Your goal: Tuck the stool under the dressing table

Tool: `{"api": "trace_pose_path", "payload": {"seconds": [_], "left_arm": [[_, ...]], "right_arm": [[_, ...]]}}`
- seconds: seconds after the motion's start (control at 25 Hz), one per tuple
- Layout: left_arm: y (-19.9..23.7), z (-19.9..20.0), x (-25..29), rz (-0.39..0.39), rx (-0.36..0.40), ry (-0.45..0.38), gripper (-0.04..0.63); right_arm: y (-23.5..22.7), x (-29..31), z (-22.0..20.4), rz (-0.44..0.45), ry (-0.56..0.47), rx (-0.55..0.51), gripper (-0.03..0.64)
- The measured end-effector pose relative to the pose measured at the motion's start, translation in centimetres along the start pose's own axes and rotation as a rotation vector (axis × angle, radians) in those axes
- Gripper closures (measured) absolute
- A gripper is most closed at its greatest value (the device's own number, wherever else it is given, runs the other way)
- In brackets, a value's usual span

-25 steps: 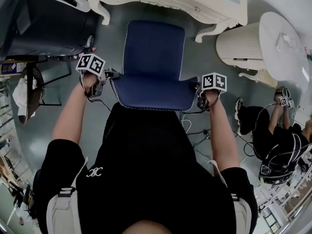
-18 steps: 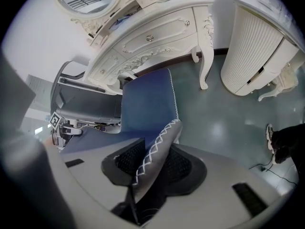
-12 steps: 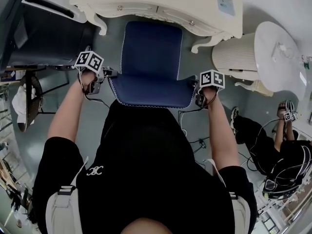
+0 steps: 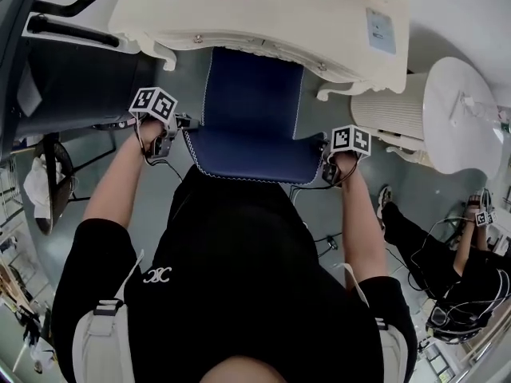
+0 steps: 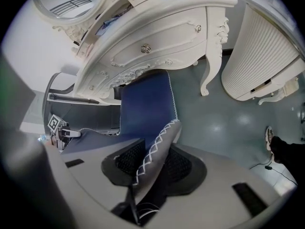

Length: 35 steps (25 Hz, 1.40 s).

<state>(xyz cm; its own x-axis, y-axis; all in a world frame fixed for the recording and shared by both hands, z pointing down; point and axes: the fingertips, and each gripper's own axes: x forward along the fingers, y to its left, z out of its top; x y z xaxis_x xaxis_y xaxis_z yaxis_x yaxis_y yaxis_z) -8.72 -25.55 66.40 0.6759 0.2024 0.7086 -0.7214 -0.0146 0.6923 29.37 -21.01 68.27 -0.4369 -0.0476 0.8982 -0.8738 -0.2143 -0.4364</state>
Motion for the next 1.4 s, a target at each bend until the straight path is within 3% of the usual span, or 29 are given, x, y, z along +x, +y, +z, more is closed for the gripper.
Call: {"api": "trace_pose_path", "payload": {"seconds": [0.84, 1.16, 1.4], "left_arm": [[0.1, 13.0, -1.6, -0.013, 0.019, -0.076, 0.426], [0.7, 16.1, -1.6, -0.021, 0.009, -0.126, 0.426], [1.6, 16.6, -1.0, -0.011, 0.004, -0.109, 0.426]], "right_arm": [[1.8, 0.3, 11.9, -0.010, -0.086, 0.041, 0.492], [2.2, 0.9, 15.2, -0.005, -0.128, 0.046, 0.492], [1.9, 1.8, 15.6, -0.003, -0.136, 0.061, 0.493]]}}
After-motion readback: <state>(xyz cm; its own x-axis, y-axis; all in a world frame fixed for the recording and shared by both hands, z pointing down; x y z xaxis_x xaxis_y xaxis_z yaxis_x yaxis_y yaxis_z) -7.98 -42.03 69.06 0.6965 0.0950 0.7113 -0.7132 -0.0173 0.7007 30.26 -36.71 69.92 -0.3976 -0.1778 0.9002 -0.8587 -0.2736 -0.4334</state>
